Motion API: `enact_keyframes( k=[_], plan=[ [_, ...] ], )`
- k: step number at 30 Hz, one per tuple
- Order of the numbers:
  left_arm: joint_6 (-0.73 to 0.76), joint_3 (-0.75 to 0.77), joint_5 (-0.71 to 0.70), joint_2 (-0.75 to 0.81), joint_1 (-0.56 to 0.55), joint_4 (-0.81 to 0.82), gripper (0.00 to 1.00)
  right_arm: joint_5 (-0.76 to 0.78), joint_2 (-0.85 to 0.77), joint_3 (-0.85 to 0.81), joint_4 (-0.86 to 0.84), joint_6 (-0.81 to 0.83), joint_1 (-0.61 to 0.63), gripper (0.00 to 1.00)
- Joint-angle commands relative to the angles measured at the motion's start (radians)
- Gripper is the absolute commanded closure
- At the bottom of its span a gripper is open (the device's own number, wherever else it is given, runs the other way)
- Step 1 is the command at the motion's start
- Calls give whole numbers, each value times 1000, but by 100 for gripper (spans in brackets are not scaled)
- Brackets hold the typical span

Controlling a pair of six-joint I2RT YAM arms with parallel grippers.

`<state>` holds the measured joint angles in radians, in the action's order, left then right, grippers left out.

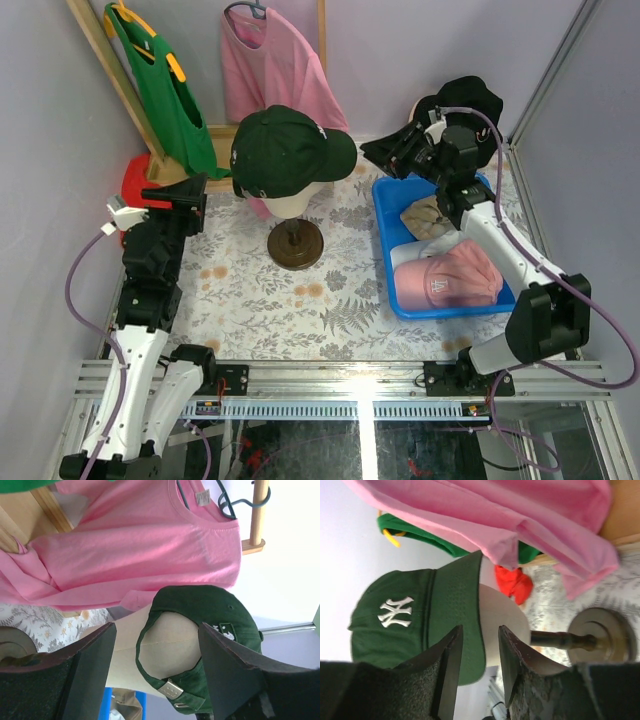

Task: Stack the hats
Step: Adjust the hat on the hat stand.

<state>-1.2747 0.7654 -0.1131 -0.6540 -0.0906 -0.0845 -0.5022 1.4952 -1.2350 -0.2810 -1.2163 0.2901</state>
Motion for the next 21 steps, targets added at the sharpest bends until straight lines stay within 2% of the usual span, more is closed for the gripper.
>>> enact_keyframes(
  k=[1, 6, 13, 19, 21],
  plan=[
    [83, 91, -98, 9, 5, -98, 34, 130, -126, -12, 238, 245, -9, 57],
    [164, 147, -123, -12, 5, -147, 33, 271, -203, -9, 448, 445, -35, 52],
    [277, 171, -116, -40, 5, -181, 32, 450, -247, 5, 614, 646, -40, 47],
    [317, 155, -98, -56, 5, -175, 32, 645, -258, 21, 685, 719, -41, 31],
    [329, 158, -90, -64, 4, -173, 31, 692, -258, 30, 702, 722, -49, 20]
  ],
)
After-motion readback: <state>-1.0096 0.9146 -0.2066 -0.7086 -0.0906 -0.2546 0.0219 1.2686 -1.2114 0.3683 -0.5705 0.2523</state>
